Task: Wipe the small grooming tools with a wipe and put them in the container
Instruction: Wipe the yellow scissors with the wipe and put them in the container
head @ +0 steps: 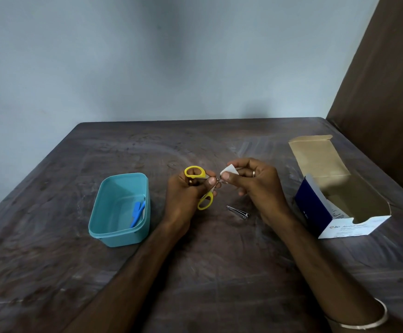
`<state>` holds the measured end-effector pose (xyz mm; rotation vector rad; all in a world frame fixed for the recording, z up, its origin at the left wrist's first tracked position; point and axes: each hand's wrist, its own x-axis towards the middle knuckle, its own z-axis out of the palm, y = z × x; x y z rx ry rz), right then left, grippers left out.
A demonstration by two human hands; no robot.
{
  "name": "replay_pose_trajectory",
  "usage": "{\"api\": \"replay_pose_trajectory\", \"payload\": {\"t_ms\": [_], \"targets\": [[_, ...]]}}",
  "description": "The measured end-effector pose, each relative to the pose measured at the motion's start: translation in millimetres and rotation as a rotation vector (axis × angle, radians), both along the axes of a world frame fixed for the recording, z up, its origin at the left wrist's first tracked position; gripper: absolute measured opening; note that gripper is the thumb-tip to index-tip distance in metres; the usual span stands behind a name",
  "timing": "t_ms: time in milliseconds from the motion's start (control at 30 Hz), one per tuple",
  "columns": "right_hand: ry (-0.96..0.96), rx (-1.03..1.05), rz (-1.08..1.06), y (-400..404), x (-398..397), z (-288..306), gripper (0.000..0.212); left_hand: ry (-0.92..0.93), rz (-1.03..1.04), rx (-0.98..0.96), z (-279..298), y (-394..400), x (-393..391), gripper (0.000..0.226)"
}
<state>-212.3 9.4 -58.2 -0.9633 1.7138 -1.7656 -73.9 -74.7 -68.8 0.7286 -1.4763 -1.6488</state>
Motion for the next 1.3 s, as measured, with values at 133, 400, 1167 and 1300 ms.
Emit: {"api": "replay_pose_trajectory", "payload": {"t_ms": [133,400,1167,1300], "targets": [[-0.086,-0.063,-0.069,1,-2,2,0.007,0.067,0.081,0.07,2,0,-2,0.014],[-0.138,-0.056,0.041,-2,5,-3,0.015,0.072,0.125,0.04,0,2,-5,0.014],[0.039,0.027,0.065,-4,3,-8,0.014,0.052,0.124,-0.027,1,0,-1,0.015],[0.013,0.012,0.034,-3,3,-6,0.013,0.056,0.131,-0.026,2,-1,-1,0.012]]}}
